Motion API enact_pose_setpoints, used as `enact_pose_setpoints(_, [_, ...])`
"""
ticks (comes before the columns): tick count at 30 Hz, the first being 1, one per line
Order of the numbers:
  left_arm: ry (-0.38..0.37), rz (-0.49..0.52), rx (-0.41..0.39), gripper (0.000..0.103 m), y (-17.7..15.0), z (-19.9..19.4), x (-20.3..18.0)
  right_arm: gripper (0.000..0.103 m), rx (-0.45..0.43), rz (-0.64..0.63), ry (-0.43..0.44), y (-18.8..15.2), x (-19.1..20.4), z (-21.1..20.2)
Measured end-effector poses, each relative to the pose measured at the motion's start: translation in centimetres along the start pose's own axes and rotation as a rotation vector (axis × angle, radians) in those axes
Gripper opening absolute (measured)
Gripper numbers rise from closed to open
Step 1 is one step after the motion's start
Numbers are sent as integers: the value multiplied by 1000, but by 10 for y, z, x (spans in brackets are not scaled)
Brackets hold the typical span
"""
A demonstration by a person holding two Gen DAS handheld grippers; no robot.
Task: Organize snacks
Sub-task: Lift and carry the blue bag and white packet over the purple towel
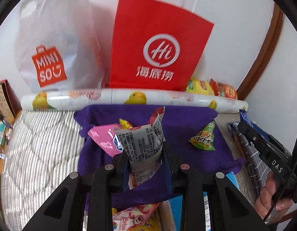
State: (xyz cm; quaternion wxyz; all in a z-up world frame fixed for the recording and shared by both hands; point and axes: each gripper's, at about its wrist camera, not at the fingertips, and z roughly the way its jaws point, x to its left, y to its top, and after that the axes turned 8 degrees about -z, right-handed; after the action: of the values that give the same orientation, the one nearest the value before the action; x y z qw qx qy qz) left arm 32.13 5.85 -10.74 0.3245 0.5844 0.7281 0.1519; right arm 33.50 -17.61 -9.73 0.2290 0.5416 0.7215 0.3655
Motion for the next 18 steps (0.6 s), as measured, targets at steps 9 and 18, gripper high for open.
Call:
enact_pose_setpoints(9, [8,-19,45,28,-13,13,14,46,92,23,20,-28,-9,25])
enact_pose_setpoints(18, [38,-84,58,28,-14,20,30,46,106,1,15,-33,-3,29])
